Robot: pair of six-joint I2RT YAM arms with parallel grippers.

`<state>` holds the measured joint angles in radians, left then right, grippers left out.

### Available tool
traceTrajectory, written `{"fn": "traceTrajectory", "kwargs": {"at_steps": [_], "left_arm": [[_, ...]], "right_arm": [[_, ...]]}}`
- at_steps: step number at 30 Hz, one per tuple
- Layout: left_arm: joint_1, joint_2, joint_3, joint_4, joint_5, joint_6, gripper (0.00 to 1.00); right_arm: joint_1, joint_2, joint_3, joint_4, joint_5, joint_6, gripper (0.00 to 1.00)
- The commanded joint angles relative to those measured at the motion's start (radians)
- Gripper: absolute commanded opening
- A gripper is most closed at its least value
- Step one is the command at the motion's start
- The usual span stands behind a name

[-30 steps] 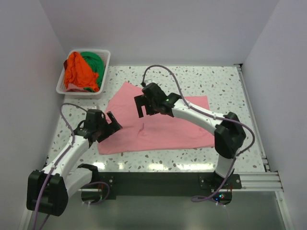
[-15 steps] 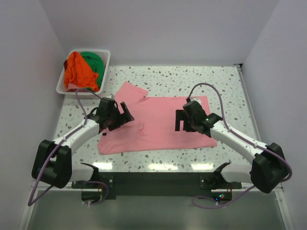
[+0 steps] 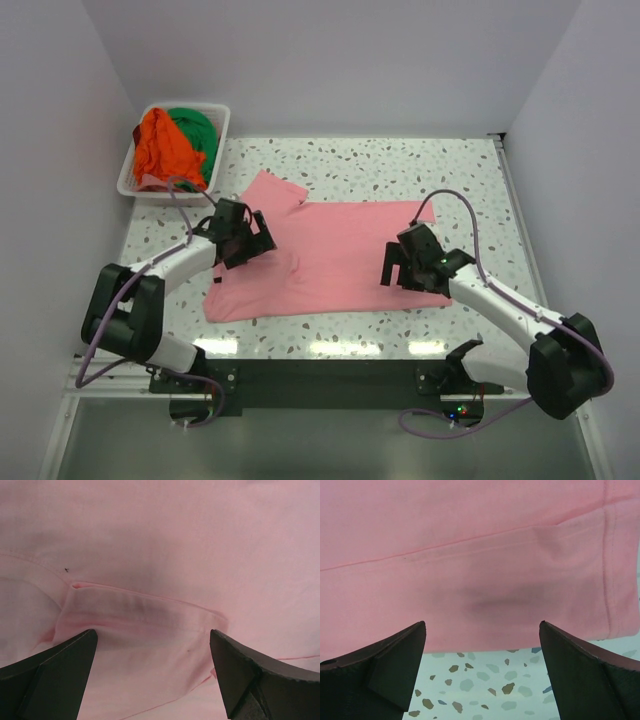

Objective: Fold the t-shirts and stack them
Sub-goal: Fold the tshirt

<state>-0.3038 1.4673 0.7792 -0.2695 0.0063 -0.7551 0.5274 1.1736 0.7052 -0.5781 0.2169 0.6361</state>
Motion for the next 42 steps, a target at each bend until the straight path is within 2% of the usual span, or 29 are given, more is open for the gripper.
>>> {"fn": "traceTrajectory", "kwargs": {"at_steps": [1,6,13,24,30,36,40,42], "left_arm": [[0.025,0.027,0.009,0.036,-0.042,0.033,1.00],[0.032,0.064,0.009,0.047,-0.104,0.033,1.00],[0.034,0.090,-0.004,0.044,-0.095,0.030,1.00],[0.034,-0.058,-0.144,0.024,-0.129,0.034,1.00],[0.032,-0.048,-0.054,-0.011,-0.134,0.054,1.00],[0.032,-0.085,0.090,-0.024,-0.117,0.054,1.00],[0.032,-0.035,0.274,-0.094,-0.163,0.079,1.00],[0.034,0.048,0.421,-0.155,-0.221,0.103,1.00]], "right_arm": [[-0.026,0.012,-0.024,0.059,-0.025,0.025,0.99],[-0.046,0.067,-0.036,0.078,-0.027,0.014,0.99],[-0.069,0.081,-0.081,0.106,-0.043,0.008,0.99],[-0.069,0.058,-0.147,0.109,-0.082,-0.007,0.99],[-0.070,0.037,-0.121,0.092,-0.045,-0.013,0.99],[-0.069,0.012,0.039,0.064,0.002,-0.056,0.99],[-0.085,0.052,0.202,0.043,0.094,-0.066,0.99],[-0.102,0.092,0.255,0.044,0.096,-0.067,0.99]]}}
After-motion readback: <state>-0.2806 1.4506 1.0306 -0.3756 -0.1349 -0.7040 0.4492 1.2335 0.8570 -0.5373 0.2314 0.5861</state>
